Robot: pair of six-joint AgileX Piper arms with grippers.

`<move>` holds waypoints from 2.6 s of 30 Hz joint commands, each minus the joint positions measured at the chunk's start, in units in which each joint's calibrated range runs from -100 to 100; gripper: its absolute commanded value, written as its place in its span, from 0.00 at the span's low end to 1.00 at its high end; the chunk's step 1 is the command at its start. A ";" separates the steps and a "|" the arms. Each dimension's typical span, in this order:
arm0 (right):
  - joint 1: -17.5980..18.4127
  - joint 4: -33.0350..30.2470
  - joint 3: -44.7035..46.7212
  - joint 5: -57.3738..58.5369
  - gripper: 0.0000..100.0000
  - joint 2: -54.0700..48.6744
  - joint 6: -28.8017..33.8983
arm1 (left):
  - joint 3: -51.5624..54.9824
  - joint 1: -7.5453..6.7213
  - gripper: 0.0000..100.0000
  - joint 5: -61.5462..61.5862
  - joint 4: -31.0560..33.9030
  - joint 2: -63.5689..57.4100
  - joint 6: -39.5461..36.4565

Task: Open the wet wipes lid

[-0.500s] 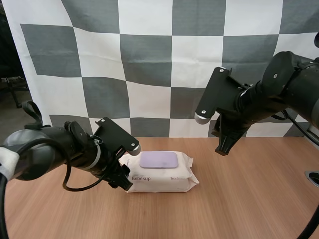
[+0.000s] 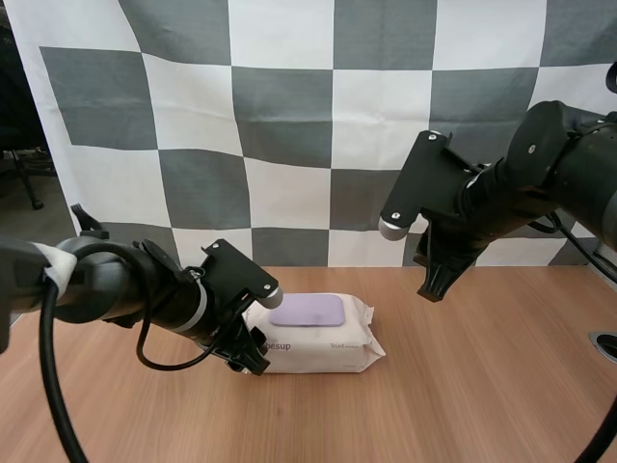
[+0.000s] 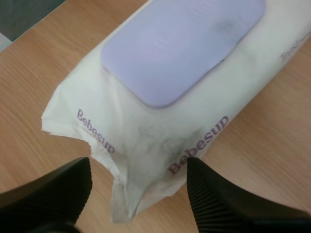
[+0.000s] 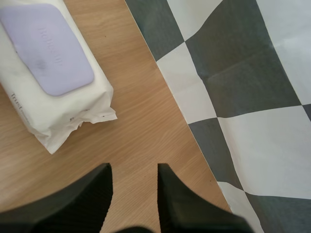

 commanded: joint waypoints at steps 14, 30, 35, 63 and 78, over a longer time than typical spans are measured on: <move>0.00 -0.17 -0.03 0.02 0.54 -0.03 1.51 | 0.00 0.01 0.92 -1.63 -15.98 7.29 16.56; 0.00 -3.17 -0.03 0.02 0.53 -0.03 1.50 | 0.00 0.01 0.00 1.10 -21.31 7.44 20.75; 0.00 -6.05 0.22 0.02 0.53 -0.03 0.89 | 0.00 0.01 0.00 12.64 -20.30 7.44 20.75; 0.09 22.43 19.48 -15.04 0.67 2.80 -24.02 | 0.00 0.01 0.00 24.20 -15.57 6.61 19.45; 7.96 10.68 19.77 -29.01 0.67 6.80 -24.02 | 0.00 0.01 0.00 24.76 -14.05 6.61 19.33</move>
